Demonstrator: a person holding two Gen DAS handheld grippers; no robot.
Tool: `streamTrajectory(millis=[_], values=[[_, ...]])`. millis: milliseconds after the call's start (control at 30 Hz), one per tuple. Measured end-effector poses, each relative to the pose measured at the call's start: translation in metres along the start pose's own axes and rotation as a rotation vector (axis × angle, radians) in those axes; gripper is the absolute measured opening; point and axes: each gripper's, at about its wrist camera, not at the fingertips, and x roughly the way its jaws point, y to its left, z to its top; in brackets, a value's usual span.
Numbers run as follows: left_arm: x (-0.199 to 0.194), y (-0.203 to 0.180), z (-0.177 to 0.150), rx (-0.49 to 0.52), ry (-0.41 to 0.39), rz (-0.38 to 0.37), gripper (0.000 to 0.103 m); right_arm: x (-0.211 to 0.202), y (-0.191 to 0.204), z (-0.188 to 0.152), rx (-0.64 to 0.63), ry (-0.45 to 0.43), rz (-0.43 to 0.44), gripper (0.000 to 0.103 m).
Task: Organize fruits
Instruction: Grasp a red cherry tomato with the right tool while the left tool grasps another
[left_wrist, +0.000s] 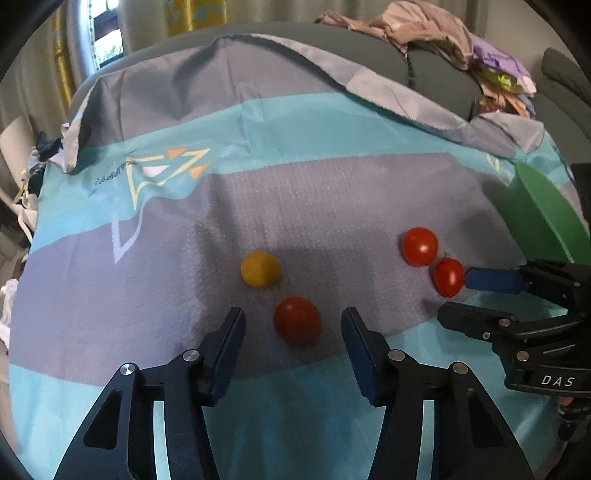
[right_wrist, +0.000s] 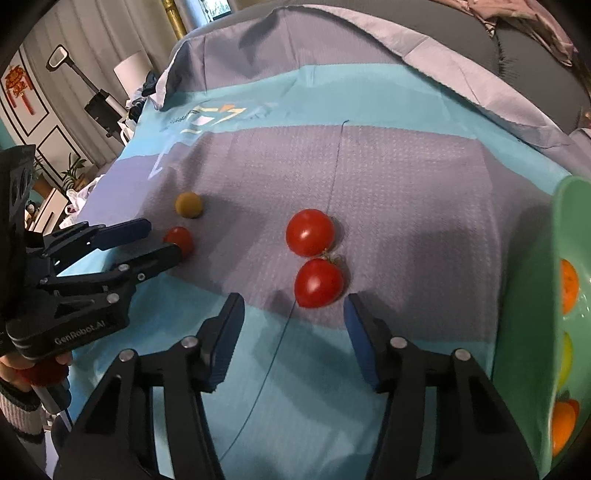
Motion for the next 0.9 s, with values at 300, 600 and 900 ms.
streamTrajectory(millis=[300,600,900], values=[[0.018,0.006,0.004,-0.013,0.047,0.015,0.033,0.012,-0.003,0.011,-0.013,0.013,-0.020,0.038],[0.013,0.010,0.002,-0.045,0.033,-0.021,0.027,0.009,-0.009,0.009,0.007,0.002,-0.029,0.027],[-0.031,0.000,-0.014,-0.055,-0.036,-0.058,0.027,-0.029,-0.001,-0.017,0.016,-0.052,0.032,0.027]])
